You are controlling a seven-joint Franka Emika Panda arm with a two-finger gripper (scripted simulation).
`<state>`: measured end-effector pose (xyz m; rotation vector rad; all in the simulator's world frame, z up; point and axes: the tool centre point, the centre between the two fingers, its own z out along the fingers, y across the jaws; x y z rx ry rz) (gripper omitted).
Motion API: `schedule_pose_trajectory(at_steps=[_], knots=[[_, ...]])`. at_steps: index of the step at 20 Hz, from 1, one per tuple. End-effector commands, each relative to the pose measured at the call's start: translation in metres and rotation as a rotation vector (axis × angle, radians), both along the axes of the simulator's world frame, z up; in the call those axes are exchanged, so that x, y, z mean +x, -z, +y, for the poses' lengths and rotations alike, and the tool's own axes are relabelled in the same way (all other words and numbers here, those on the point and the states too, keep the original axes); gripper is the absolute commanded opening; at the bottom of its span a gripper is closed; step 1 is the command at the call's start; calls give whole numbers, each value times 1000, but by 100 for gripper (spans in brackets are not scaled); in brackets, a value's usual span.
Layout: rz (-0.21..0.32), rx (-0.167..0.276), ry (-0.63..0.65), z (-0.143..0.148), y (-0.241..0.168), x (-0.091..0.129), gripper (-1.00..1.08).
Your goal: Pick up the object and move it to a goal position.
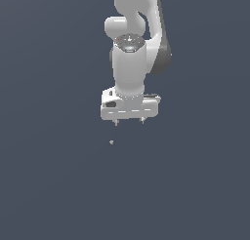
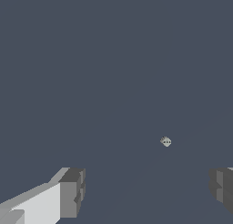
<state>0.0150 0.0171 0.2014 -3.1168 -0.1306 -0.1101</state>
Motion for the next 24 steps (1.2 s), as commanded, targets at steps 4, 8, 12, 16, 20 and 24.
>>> schedule_pose_trajectory(at_steps=[4, 8, 12, 16, 20, 24], knots=[[6, -12, -85, -10, 16, 1, 100], [13, -23, -171, -20, 31, 2, 100], [21, -33, -267, -32, 49, 3, 100], [29, -40, -364, -42, 66, 2, 100], [36, -46, -461, -53, 84, 1, 100], [44, -49, -558, -63, 102, -1, 100]])
